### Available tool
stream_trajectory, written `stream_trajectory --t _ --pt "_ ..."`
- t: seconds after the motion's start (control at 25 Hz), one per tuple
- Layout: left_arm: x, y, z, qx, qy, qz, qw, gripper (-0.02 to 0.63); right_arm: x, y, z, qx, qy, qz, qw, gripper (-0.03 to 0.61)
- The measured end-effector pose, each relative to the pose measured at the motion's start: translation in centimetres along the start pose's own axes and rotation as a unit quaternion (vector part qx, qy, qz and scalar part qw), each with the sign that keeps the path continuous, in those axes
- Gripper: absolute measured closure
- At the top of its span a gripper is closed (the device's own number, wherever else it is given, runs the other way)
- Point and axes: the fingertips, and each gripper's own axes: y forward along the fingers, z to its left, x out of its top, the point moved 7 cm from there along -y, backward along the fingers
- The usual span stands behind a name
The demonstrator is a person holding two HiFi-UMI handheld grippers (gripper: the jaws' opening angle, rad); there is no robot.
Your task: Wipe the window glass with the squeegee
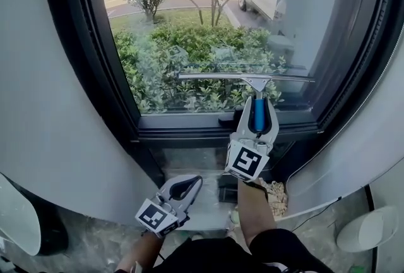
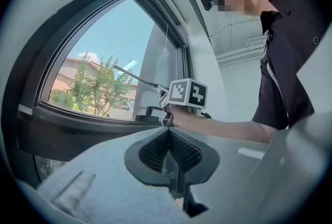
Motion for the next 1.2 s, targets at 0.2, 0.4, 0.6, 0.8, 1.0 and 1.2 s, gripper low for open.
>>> stream_trajectory --t 0.2,0.4,0.6,0.8,1.0,1.2 --pt "-0.3 -0.1 0.0 -0.002 -0.003 0.001 1.0000 0.615 -0.7 -0.5 0.1 0.000 -0.003 0.010 1.000 0.442" --pt "-0.1 -0.1 -0.2 -0.003 -0.010 0.003 0.9999 0.615 -1.2 -0.9 0.1 0.001 -0.006 0.020 1.000 0.442" --pt "0.1 -0.1 -0.5 -0.006 -0.011 0.002 0.9999 0.615 -1.9 -1.5 0.1 0.001 -0.003 0.034 0.999 0.442" --pt "-0.3 -0.3 -0.6 -0.006 -0.016 0.010 0.9998 0.615 -2.4 -2.0 0.3 0.000 0.002 0.045 0.999 0.442" --pt "-1.2 -0.7 -0.6 -0.006 -0.012 0.021 0.9997 0.615 -2.8 -2.3 0.3 0.001 0.003 0.052 0.999 0.442" --pt "-1.4 -0.8 -0.7 -0.005 -0.012 0.023 0.9997 0.615 -3.3 -2.5 0.3 0.003 -0.002 0.054 0.999 0.442"
